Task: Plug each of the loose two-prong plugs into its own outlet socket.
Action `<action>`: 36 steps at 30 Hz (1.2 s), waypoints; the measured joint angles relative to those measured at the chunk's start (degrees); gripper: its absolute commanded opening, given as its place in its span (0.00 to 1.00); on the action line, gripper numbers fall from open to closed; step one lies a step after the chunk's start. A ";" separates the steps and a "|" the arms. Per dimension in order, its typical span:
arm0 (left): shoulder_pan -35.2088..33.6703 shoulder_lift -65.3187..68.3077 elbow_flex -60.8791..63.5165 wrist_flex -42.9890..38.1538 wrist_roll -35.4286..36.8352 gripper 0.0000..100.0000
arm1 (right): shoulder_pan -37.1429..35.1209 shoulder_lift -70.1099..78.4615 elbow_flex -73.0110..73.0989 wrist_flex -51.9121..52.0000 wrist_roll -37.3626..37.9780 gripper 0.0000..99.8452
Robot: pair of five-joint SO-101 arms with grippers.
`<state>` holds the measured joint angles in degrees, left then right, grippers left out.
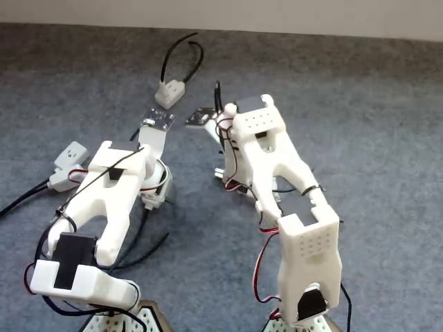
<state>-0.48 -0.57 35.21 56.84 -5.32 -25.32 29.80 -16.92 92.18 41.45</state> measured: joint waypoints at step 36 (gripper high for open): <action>0.00 0.00 0.00 0.00 0.00 0.26 | -2.64 0.44 3.34 -1.58 -0.09 0.02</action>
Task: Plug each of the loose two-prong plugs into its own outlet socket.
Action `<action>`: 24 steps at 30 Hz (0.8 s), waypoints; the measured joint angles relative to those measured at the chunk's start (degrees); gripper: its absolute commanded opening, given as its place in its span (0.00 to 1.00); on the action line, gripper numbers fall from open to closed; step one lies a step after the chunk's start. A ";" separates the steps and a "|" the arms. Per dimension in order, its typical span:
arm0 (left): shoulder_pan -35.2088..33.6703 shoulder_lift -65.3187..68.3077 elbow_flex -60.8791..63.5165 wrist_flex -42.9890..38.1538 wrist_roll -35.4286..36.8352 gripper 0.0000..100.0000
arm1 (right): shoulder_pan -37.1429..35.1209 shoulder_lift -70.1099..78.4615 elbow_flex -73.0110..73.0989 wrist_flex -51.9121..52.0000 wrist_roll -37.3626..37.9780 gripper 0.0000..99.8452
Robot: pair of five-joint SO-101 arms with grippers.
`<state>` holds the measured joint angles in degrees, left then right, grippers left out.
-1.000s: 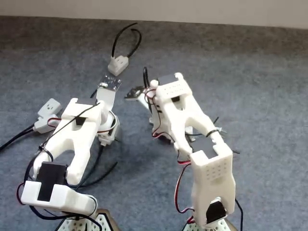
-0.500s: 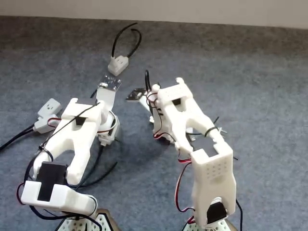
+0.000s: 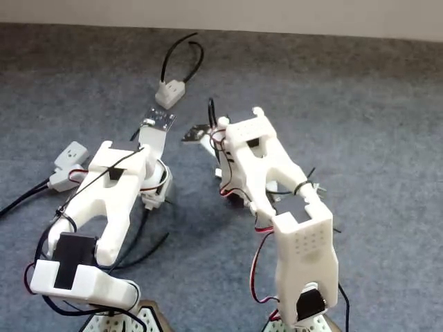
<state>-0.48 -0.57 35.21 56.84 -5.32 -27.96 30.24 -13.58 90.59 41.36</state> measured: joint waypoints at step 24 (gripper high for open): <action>0.09 0.00 0.00 0.00 0.09 0.26 | -7.38 -7.47 17.05 -14.42 -7.56 0.18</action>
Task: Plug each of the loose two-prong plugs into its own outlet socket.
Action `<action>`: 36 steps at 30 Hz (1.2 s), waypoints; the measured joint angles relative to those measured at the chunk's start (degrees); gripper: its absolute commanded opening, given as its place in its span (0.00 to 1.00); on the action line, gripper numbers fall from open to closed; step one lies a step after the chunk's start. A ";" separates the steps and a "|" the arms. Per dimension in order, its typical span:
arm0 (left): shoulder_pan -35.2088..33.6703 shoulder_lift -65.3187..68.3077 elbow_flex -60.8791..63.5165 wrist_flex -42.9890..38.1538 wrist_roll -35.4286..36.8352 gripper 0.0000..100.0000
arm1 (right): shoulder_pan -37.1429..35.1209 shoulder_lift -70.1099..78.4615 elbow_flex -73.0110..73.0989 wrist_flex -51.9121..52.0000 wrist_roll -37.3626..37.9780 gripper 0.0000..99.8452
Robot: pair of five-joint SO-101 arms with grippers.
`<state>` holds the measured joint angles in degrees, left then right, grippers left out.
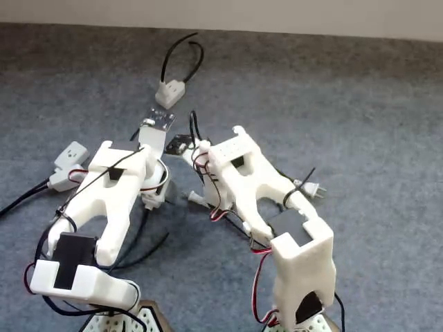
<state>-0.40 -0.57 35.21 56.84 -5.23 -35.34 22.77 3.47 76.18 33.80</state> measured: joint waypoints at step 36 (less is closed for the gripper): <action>-16.79 -9.32 2.73 2.99 4.13 0.26 | -12.31 -7.03 0.88 -7.82 -0.88 0.18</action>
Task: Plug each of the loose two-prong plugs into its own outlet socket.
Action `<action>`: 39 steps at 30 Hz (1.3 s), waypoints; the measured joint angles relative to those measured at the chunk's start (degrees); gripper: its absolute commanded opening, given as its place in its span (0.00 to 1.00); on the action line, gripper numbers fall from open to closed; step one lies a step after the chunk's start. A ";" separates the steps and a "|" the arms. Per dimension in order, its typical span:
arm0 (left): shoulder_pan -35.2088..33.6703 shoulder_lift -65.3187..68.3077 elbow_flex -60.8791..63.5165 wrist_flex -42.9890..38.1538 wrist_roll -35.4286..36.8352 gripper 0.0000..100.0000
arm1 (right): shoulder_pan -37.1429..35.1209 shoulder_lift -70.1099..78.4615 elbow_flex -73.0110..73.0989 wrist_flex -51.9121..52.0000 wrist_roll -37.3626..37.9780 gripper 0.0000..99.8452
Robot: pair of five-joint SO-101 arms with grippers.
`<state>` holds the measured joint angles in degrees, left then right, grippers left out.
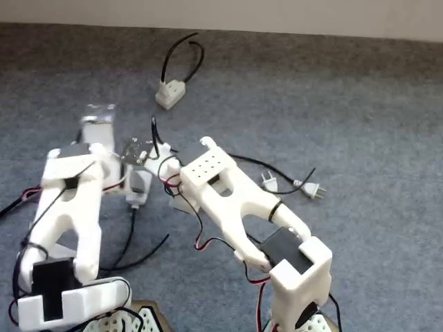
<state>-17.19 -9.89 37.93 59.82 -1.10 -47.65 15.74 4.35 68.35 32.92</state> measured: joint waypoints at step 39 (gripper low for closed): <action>-10.29 -1.32 0.53 -2.55 5.63 0.26 | 3.16 5.71 0.35 -5.01 0.09 0.01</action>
<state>-27.47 -11.21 38.46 57.27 4.53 -44.48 21.45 4.70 63.34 33.01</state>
